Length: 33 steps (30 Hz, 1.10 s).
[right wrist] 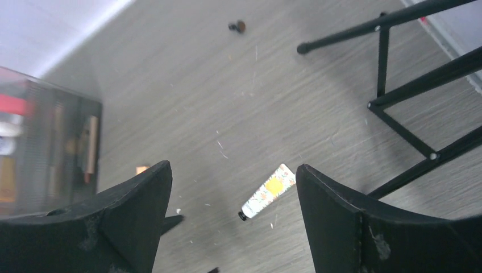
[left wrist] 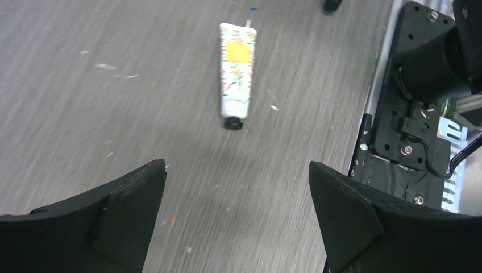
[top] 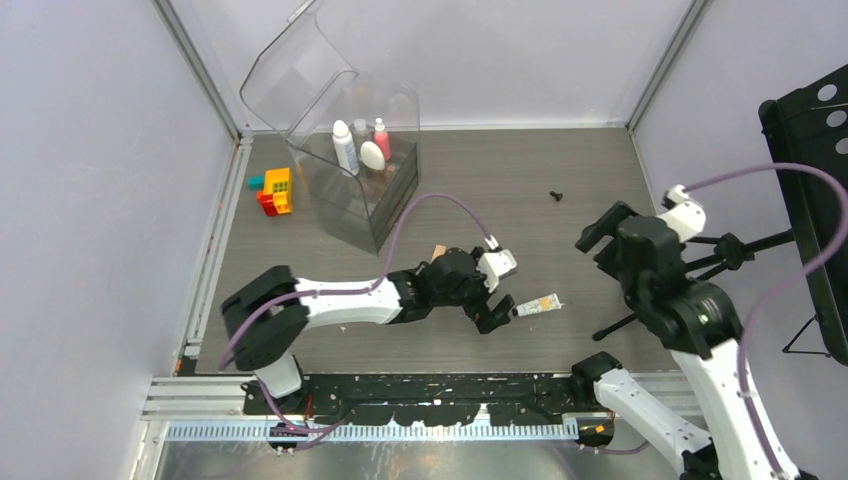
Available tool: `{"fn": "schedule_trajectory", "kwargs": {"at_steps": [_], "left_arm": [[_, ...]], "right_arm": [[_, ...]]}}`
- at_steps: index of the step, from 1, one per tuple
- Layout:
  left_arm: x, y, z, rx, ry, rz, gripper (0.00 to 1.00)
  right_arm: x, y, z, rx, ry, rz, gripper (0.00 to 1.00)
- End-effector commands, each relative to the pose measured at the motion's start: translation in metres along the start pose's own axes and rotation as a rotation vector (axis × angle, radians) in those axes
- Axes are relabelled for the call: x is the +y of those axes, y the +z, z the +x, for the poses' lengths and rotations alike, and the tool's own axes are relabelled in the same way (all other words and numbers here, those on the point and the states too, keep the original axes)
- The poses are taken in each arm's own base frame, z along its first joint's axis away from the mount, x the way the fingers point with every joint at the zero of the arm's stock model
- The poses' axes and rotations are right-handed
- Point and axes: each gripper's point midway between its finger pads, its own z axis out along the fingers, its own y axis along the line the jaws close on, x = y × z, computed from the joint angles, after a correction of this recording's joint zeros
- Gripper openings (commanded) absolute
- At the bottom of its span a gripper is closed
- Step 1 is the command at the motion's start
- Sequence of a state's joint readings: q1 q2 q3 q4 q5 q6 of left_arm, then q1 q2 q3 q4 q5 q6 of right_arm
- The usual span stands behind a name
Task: Organize the makeup
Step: Pick up the makeup from the center of the board.
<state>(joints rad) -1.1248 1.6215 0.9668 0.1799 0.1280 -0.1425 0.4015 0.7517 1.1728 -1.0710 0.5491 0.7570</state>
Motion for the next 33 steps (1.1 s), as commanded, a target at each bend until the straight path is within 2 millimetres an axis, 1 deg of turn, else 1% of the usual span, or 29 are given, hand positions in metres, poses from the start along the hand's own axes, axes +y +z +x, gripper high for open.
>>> {"fn": "schedule_trajectory", "kwargs": {"at_steps": [1, 2, 3, 8, 11, 15, 18, 21, 24, 30, 31, 33], "left_arm": [[-0.035, 0.024, -0.041, -0.201, 0.143, 0.184, 0.98], [-0.039, 0.030, -0.043, -0.223, 0.155, 0.208, 0.98], [-0.041, 0.035, -0.041, -0.226, 0.160, 0.228, 0.97], [-0.050, 0.063, -0.019, -0.162, 0.191, 0.316, 0.89], [-0.046, 0.076, -0.009, -0.144, 0.232, 0.312, 0.88], [-0.031, 0.092, 0.006, -0.075, 0.267, 0.255, 0.85], [-0.017, 0.099, 0.010, -0.052, 0.304, 0.196, 0.85], [-0.010, 0.105, 0.016, -0.018, 0.335, 0.170, 0.85], [-0.008, 0.108, 0.026, 0.032, 0.337, 0.169, 0.79], [-0.004, 0.112, 0.036, 0.054, 0.331, 0.159, 0.71], [-0.004, 0.113, 0.039, 0.061, 0.329, 0.160, 0.67], [-0.003, 0.114, 0.041, 0.069, 0.326, 0.159, 0.64]], "right_arm": [[-0.018, -0.027, -0.029, -0.104, 0.033, 0.013, 0.84], [-0.019, -0.031, -0.031, -0.113, 0.040, 0.007, 0.83], [-0.020, -0.033, -0.033, -0.120, 0.042, 0.004, 0.83], [-0.025, -0.040, -0.038, -0.144, 0.041, 0.000, 0.83], [-0.027, -0.041, -0.037, -0.141, 0.030, 0.002, 0.83], [-0.026, -0.043, -0.034, -0.129, 0.019, -0.015, 0.83], [-0.026, -0.045, -0.034, -0.131, 0.023, -0.027, 0.82], [-0.026, -0.045, -0.033, -0.126, 0.014, -0.030, 0.82], [-0.026, -0.045, -0.032, -0.124, 0.009, -0.030, 0.82], [-0.027, -0.043, -0.031, -0.124, 0.003, -0.029, 0.82], [-0.027, -0.043, -0.030, -0.124, 0.002, -0.027, 0.82], [-0.026, -0.042, -0.030, -0.122, 0.000, -0.029, 0.82]]}}
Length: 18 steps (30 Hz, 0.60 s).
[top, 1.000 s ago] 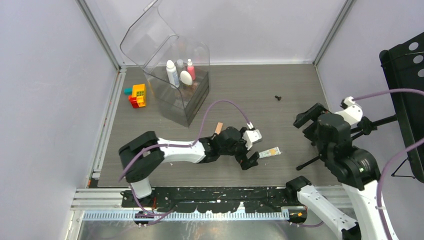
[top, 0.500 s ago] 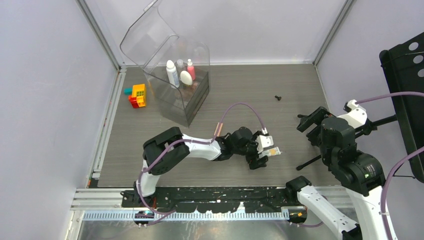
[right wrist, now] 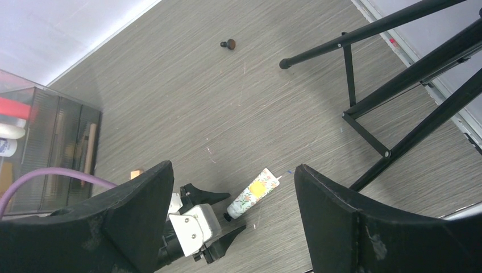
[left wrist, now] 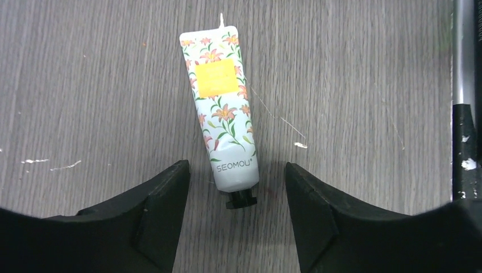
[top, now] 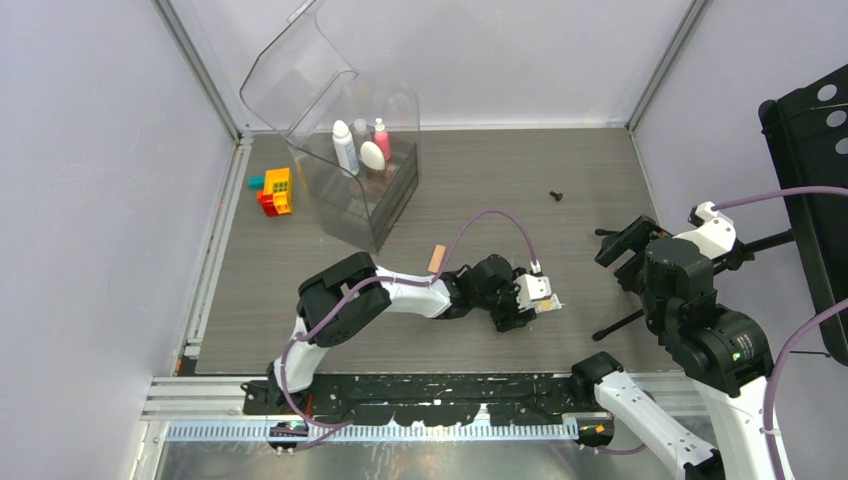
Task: Organize the makeup
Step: Pick up the makeup from the center of the board.
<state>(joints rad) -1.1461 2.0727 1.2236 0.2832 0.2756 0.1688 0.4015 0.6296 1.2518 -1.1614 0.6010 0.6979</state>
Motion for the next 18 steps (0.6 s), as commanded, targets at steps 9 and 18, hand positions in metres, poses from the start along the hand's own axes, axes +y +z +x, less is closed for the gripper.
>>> {"fn": "schedule_trajectory", "kwargs": {"at_steps": [9, 18], "left_arm": [[0.006, 0.010, -0.004, 0.022, 0.017, -0.007, 0.48], [0.008, 0.004, 0.007, 0.054, 0.043, -0.027, 0.33]], "right_arm": [[0.000, 0.001, -0.002, -0.014, -0.004, -0.006, 0.82], [-0.002, 0.003, 0.001, -0.017, 0.001, 0.001, 0.81]]}}
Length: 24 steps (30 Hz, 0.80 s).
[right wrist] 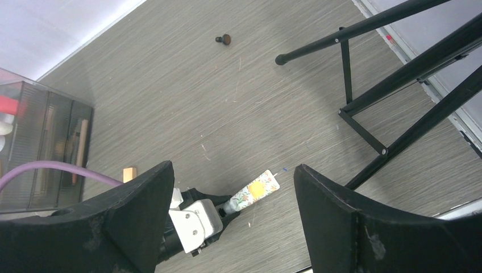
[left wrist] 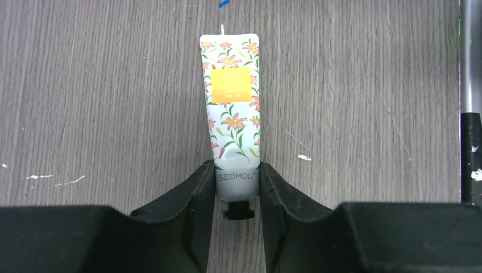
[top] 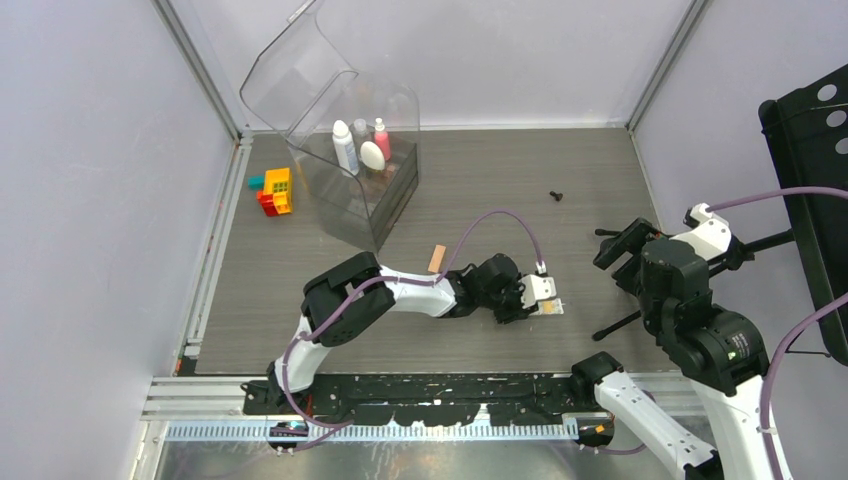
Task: Organize the makeup
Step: Pick up the makeup from the center of the board.
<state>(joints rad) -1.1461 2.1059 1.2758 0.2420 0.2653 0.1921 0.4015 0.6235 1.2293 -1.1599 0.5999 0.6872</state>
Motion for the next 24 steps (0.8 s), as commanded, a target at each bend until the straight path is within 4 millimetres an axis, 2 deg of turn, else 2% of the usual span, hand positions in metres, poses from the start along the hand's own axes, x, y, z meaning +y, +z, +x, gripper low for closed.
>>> {"fn": "schedule_trajectory", "kwargs": {"at_steps": [1, 6, 12, 18, 22, 24], "left_arm": [[0.003, -0.004, 0.008, 0.033, 0.023, -0.022, 0.32], [0.001, -0.008, 0.009, 0.037, 0.011, -0.021, 0.24], [0.004, -0.022, 0.005, 0.023, -0.013, -0.066, 0.23], [0.016, -0.060, -0.015, -0.037, -0.036, -0.173, 0.23], [0.023, -0.090, -0.029, -0.084, -0.054, -0.247, 0.23], [0.025, -0.106, -0.037, -0.117, -0.065, -0.282, 0.23]], "right_arm": [[0.001, 0.001, -0.004, -0.026, 0.022, -0.008, 0.81], [0.004, 0.004, 0.001, -0.014, 0.025, -0.016, 0.81], [0.004, 0.005, 0.001, -0.014, 0.029, -0.016, 0.81], [0.007, 0.007, 0.005, -0.012, 0.051, -0.028, 0.81], [0.017, 0.011, 0.009, -0.002, 0.073, -0.075, 0.81], [0.029, 0.012, 0.014, 0.013, 0.075, -0.140, 0.81]]}}
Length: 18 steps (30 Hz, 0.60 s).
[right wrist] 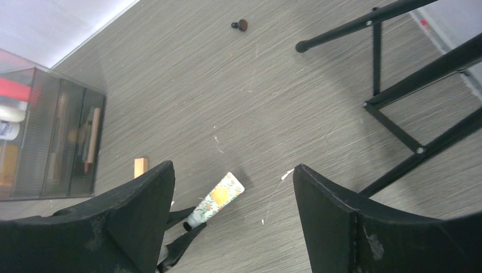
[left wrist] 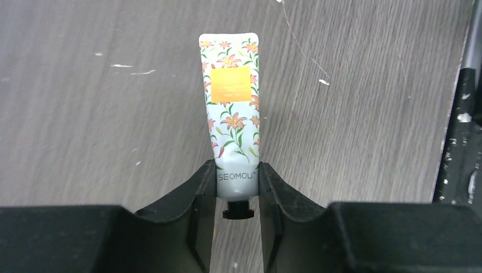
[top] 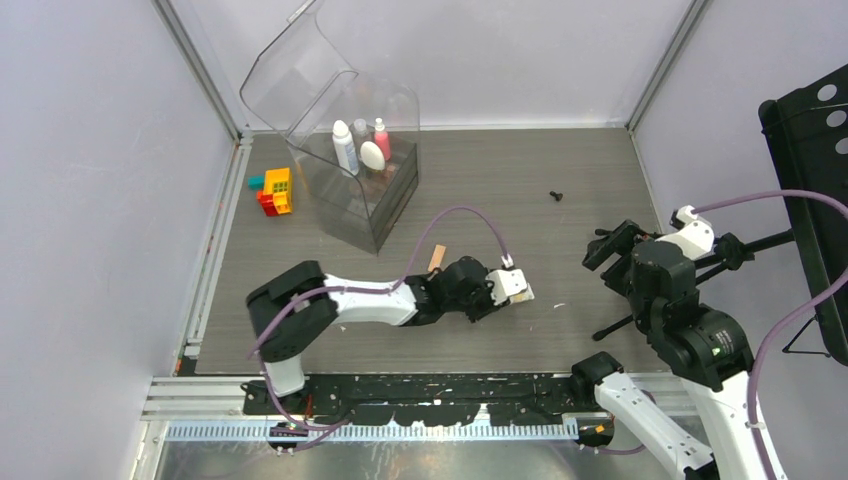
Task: Organize the makeup
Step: Pick up the makeup from the center of the board.
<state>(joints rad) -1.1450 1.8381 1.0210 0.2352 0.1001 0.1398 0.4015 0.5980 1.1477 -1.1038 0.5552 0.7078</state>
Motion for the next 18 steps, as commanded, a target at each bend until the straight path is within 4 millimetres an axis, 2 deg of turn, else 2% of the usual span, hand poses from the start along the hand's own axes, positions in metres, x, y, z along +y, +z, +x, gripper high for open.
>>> {"fn": "schedule_trajectory", "kwargs": {"at_steps": [1, 10, 13, 18], "left_arm": [[0.023, -0.042, -0.053, -0.169, -0.034, -0.125, 0.23], [0.037, -0.117, -0.089, -0.370, -0.180, -0.248, 0.23], [0.033, -0.137, -0.105, -0.465, -0.241, -0.227, 0.22], [0.035, -0.164, -0.119, -0.560, -0.286, -0.242, 0.22]], "right_arm": [[0.028, 0.004, 0.001, -0.010, 0.061, -0.143, 0.81], [0.079, 0.001, 0.018, 0.035, 0.226, -0.430, 0.76], [0.095, -0.001, 0.022, 0.047, 0.272, -0.524, 0.75], [0.114, -0.004, 0.025, 0.064, 0.339, -0.632, 0.72]]}}
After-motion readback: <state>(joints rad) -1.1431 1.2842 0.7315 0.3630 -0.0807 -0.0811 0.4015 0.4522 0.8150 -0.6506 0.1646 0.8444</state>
